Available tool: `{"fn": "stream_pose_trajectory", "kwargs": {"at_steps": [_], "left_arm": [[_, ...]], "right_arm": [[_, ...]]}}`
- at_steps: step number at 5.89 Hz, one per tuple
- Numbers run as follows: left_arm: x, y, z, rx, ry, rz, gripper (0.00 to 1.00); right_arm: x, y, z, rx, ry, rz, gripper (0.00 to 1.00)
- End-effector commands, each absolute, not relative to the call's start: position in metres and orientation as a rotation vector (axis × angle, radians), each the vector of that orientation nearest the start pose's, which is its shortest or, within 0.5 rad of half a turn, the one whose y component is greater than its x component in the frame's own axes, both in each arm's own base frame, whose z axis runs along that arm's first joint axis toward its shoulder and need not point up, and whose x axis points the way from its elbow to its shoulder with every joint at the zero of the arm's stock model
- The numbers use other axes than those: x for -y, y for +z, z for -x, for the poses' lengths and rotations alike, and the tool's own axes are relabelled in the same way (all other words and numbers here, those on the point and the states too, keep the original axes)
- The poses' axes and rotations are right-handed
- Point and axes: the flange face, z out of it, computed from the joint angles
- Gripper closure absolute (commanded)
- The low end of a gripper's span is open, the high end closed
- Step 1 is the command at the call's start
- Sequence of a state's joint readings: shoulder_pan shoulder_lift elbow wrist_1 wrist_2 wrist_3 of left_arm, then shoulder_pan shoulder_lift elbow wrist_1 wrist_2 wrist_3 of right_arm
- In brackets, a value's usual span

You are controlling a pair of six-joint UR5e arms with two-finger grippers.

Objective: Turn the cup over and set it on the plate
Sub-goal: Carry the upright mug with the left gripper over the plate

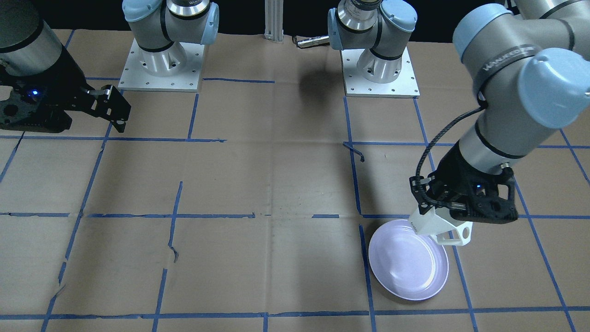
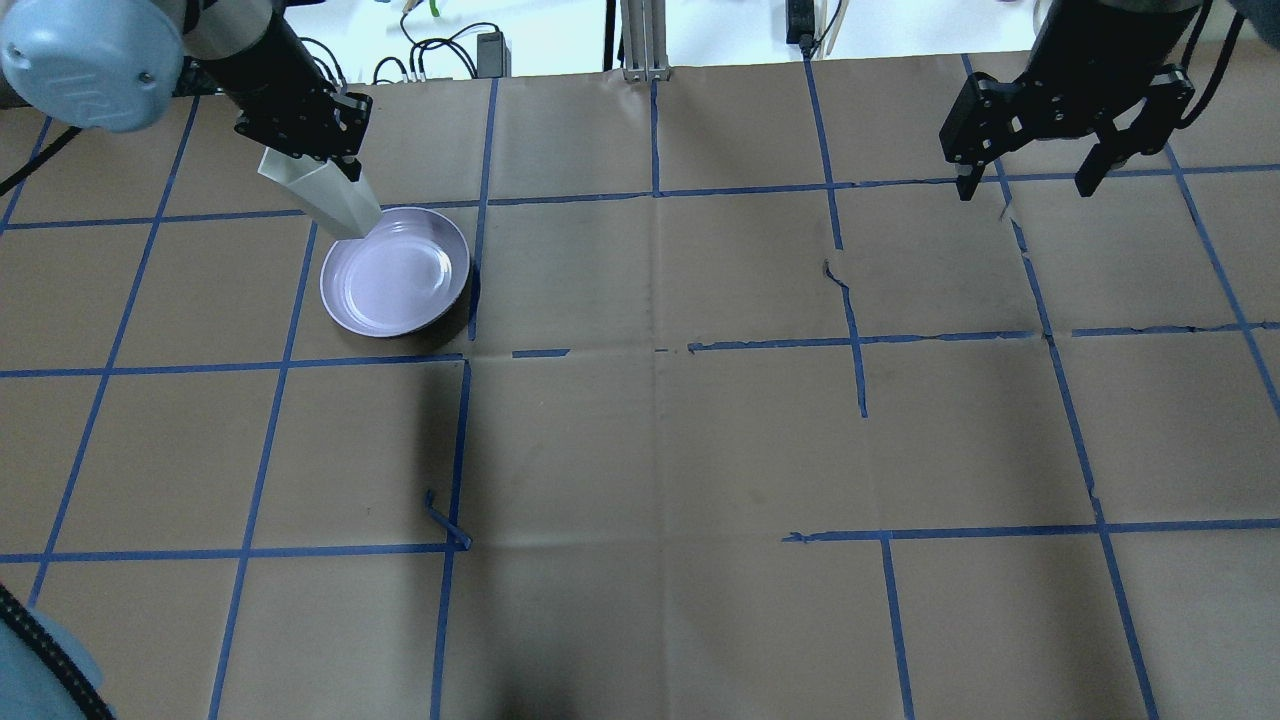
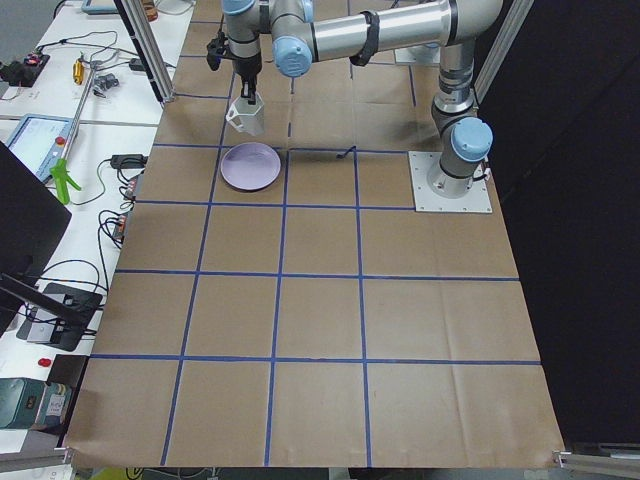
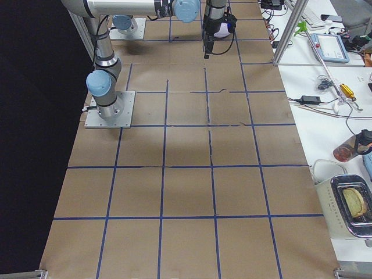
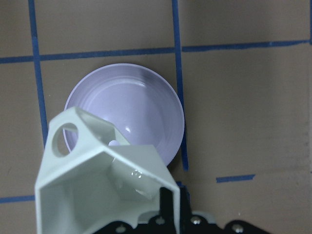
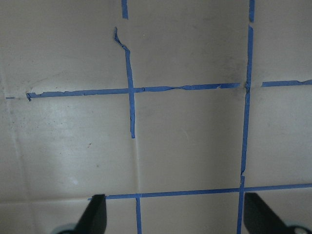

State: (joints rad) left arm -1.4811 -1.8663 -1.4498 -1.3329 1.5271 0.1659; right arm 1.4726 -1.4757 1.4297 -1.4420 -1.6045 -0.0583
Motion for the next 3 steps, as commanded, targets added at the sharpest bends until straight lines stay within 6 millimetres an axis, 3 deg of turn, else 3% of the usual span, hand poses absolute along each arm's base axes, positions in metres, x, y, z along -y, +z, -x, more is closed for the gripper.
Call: {"fn": "stream_pose_trajectory", "kwargs": {"at_steps": [1, 2, 3], "left_arm": [[0.621, 0.332, 0.089, -3.106, -0.180, -0.159, 1.00], [0.628, 0.284, 0.084, -3.053, -0.212, -0.164, 1.00], [0.634, 0.258, 0.085, -3.048, -0.230, -0.166, 1.00]], "right_arm": [[0.533, 0.496, -0.078, -3.165, 0.135, -0.061, 0.00], [0.533, 0.496, -0.078, -3.165, 0.135, -0.061, 0.00], [0.533, 0.496, -0.078, -3.165, 0.135, -0.061, 0.00]]}}
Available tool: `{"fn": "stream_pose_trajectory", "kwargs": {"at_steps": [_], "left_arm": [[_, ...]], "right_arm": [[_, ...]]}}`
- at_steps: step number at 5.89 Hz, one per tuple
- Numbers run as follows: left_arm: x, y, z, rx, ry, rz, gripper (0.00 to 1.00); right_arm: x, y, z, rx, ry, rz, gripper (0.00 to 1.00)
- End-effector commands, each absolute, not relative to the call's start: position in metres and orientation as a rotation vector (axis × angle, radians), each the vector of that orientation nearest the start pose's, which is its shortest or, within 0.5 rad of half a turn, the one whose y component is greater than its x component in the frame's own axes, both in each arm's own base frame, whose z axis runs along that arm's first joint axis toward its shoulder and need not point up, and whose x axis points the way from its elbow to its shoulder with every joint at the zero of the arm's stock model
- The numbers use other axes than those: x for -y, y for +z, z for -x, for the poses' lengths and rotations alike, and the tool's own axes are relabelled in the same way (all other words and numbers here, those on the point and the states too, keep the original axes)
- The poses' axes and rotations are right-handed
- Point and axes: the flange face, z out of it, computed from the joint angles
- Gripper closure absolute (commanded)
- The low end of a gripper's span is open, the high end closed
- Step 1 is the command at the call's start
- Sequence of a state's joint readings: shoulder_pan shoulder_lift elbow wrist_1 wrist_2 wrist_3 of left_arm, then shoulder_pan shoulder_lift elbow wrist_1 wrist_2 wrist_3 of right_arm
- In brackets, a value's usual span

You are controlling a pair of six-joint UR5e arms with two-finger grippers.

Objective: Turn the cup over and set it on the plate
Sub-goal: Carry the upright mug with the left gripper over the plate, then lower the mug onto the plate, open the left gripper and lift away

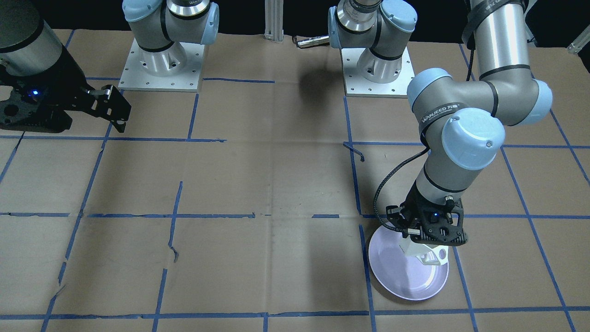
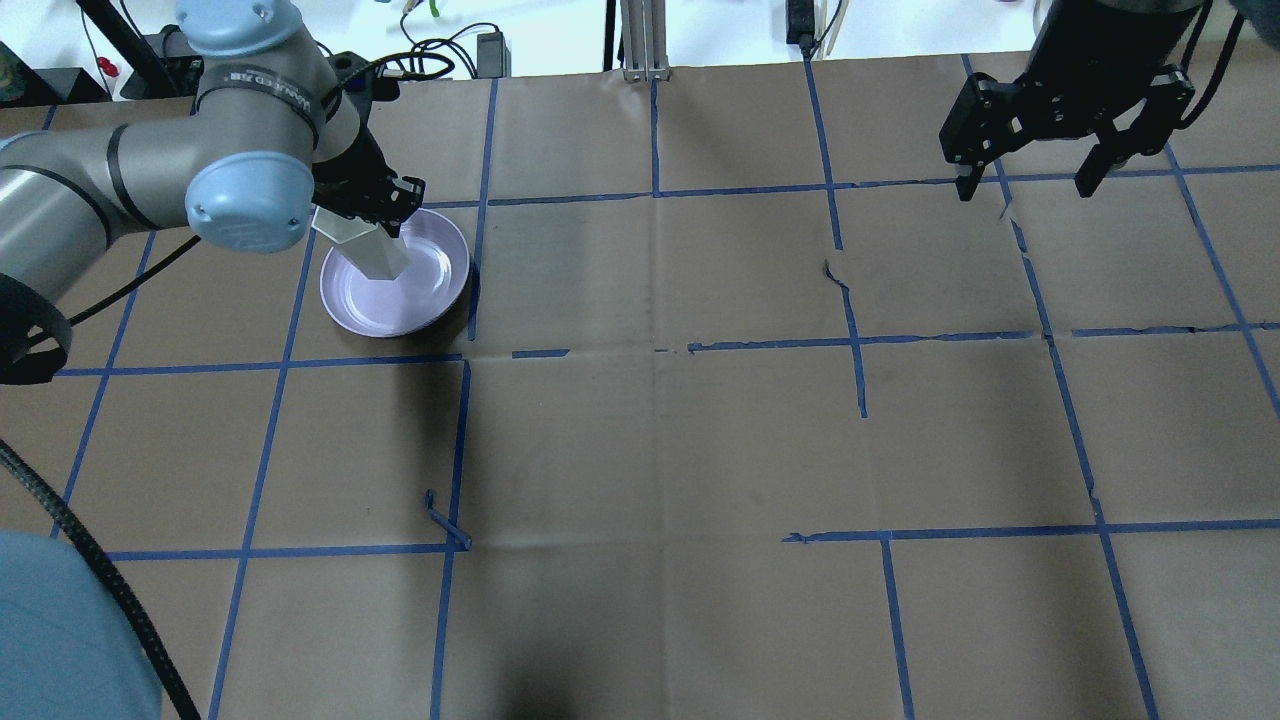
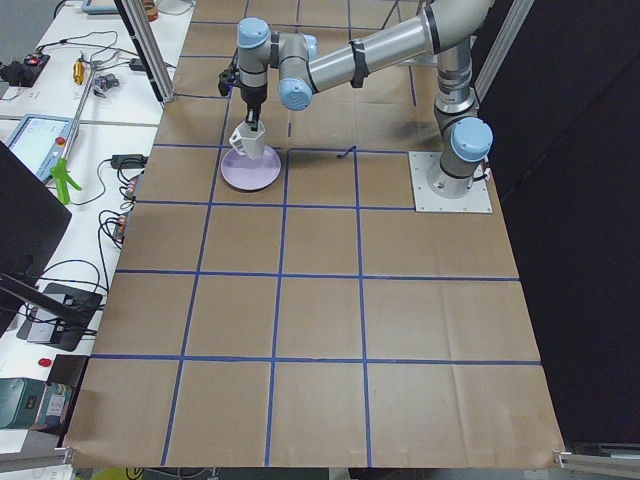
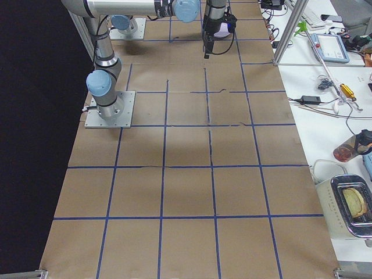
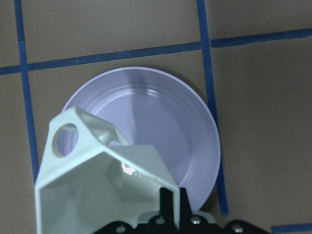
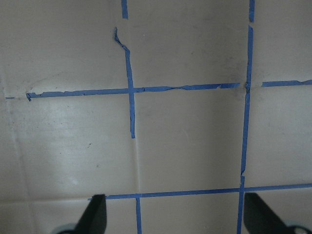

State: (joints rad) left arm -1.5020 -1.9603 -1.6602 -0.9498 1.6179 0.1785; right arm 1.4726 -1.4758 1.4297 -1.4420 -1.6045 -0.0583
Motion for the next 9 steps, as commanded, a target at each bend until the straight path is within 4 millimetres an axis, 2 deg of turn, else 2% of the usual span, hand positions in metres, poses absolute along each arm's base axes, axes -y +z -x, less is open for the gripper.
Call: {"fn": "stream_pose_trajectory", "kwargs": {"at_steps": [1, 2, 4, 5, 6, 7, 8, 9], "left_arm": [[0.634, 0.249, 0.084, -3.050, -0.210, -0.164, 1.00], [0.634, 0.246, 0.083, -3.051, -0.190, -0.164, 0.98], [0.637, 0.254, 0.082, -3.052, -0.171, -0.163, 0.01], [0.634, 0.280, 0.085, -3.058, -0.126, -0.171, 0.00], [0.621, 0.334, 0.088, -3.067, -0.045, -0.161, 0.00], [0.595, 0.393, 0.093, -3.078, 0.105, -0.154, 0.00], [0.570, 0.434, 0.099, -3.089, 0.162, -0.013, 0.00], [0.549, 0.460, 0.116, -3.106, 0.154, 0.009, 0.00]], "right_arm": [[0.533, 0.496, -0.078, -3.165, 0.135, -0.061, 0.00], [0.533, 0.496, -0.078, -3.165, 0.135, -0.061, 0.00], [0.533, 0.496, -0.078, -3.165, 0.135, -0.061, 0.00], [0.533, 0.496, -0.078, -3.165, 0.135, -0.061, 0.00], [0.533, 0.496, -0.078, -3.165, 0.135, -0.061, 0.00], [0.533, 0.496, -0.078, -3.165, 0.135, -0.061, 0.00], [0.533, 0.496, -0.078, -3.165, 0.135, -0.061, 0.00], [0.533, 0.496, -0.078, -3.165, 0.135, -0.061, 0.00]]}}
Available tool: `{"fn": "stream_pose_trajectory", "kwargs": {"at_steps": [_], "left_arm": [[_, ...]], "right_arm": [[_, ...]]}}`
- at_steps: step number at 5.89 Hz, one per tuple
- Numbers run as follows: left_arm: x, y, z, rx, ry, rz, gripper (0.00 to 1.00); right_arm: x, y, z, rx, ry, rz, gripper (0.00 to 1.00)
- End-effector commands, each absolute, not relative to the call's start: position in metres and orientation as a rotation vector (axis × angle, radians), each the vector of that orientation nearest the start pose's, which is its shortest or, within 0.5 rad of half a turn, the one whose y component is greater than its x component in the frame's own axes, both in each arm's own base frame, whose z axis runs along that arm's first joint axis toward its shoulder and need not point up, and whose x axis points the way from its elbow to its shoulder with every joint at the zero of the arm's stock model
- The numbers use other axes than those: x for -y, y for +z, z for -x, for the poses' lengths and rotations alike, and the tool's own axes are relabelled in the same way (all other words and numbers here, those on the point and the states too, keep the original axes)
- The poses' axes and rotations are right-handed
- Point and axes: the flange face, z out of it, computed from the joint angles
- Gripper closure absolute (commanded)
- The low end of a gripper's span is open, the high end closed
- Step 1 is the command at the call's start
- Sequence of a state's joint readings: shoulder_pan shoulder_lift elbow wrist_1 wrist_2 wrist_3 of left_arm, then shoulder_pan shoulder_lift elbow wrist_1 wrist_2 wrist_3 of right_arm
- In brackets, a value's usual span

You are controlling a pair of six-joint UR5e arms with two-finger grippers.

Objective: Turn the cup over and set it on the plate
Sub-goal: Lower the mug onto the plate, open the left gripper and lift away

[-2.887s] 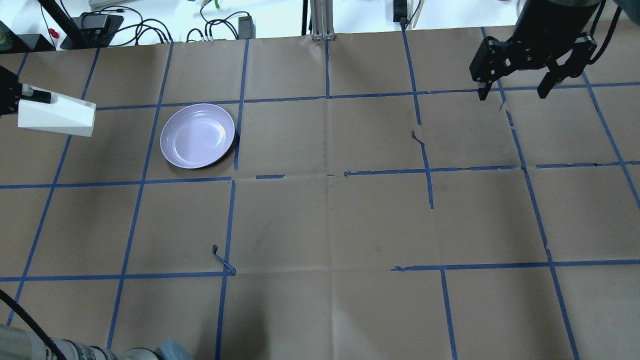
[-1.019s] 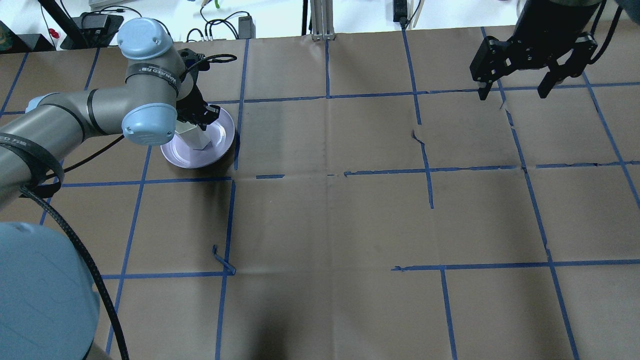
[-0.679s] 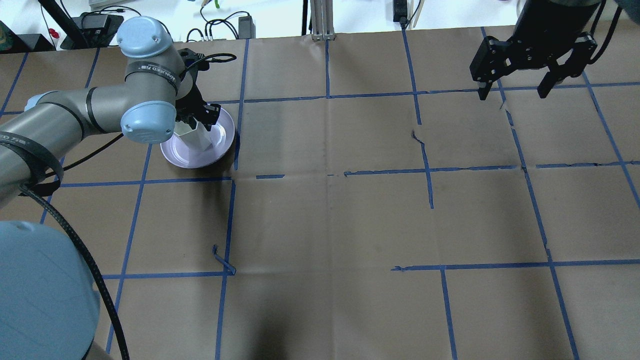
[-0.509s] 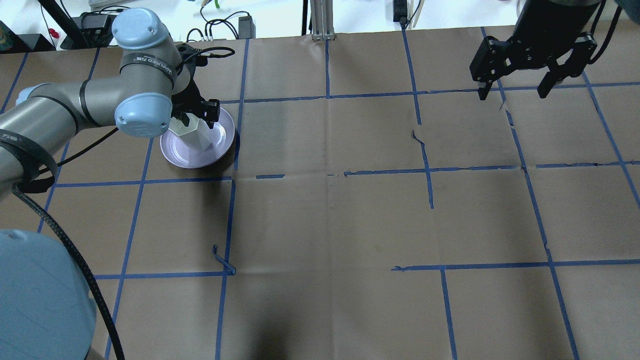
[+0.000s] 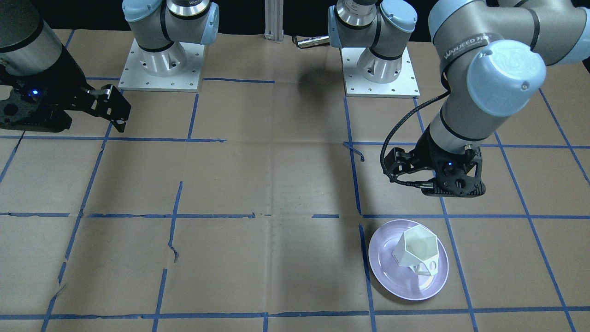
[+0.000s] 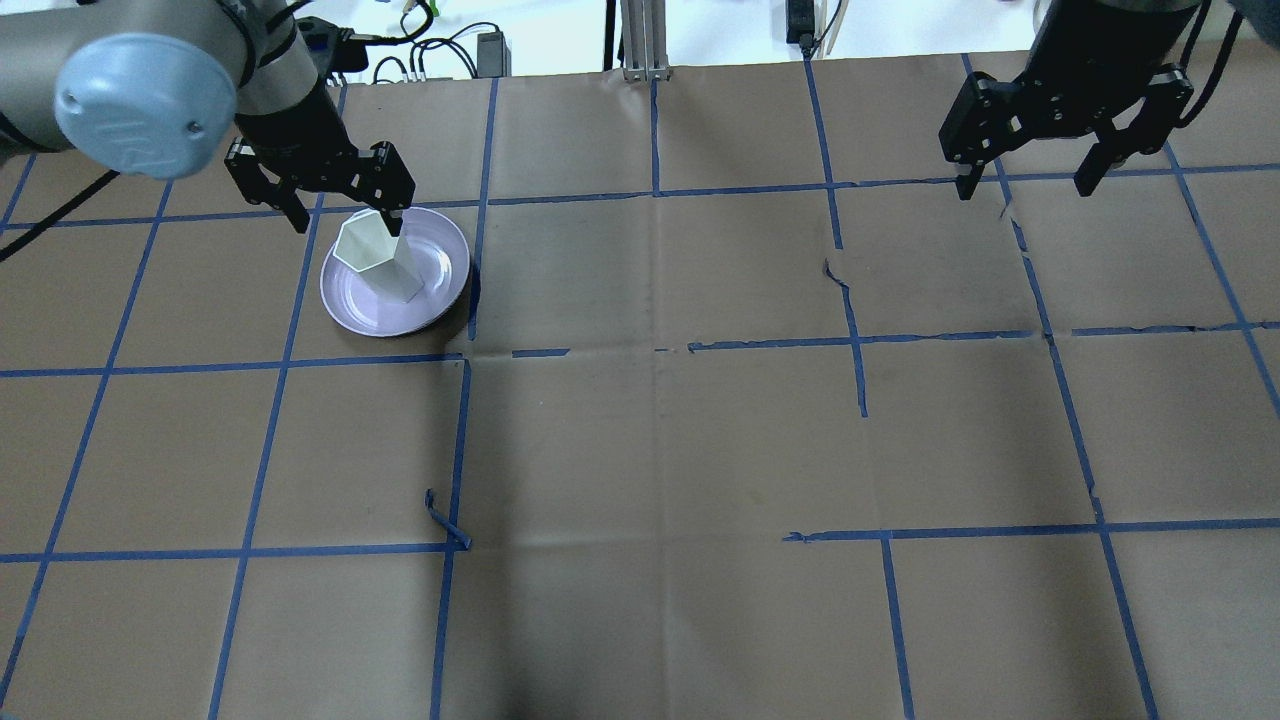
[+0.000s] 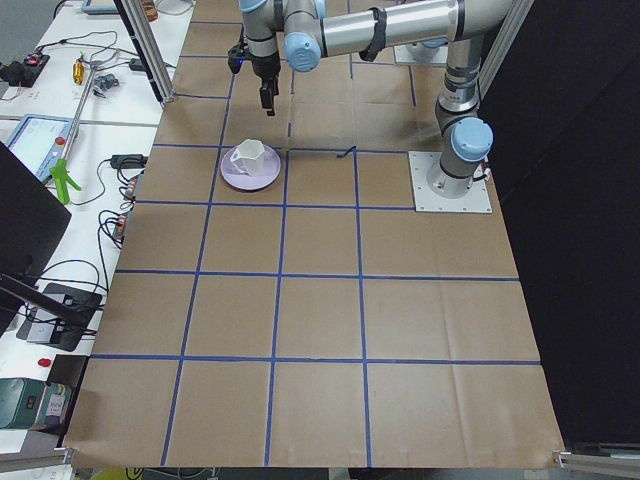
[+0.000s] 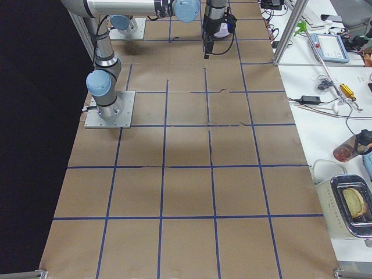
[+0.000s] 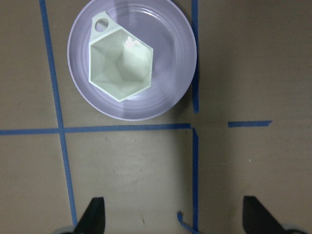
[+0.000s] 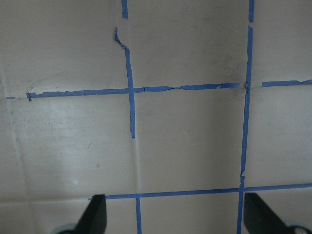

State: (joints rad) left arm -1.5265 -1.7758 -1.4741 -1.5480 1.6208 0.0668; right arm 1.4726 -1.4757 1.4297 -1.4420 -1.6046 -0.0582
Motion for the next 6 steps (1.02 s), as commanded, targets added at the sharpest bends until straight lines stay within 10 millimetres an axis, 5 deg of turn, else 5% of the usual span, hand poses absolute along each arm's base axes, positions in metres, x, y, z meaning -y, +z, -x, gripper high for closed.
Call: {"fn": "stream_pose_trajectory", "kwargs": {"at_steps": [1, 2, 6], "left_arm": [[0.534, 0.468, 0.149, -3.097, 0.145, 0.016, 0.00], [0.525, 0.475, 0.165, -3.098, 0.127, 0.005, 0.00], [0.522, 0.480, 0.164, -3.105, 0.118, 0.005, 0.00]], "right_arm": [[0.533, 0.496, -0.078, -3.165, 0.135, -0.061, 0.00], [0.533, 0.496, -0.078, -3.165, 0.135, -0.061, 0.00], [0.533, 0.496, -0.078, -3.165, 0.135, -0.061, 0.00]]}}
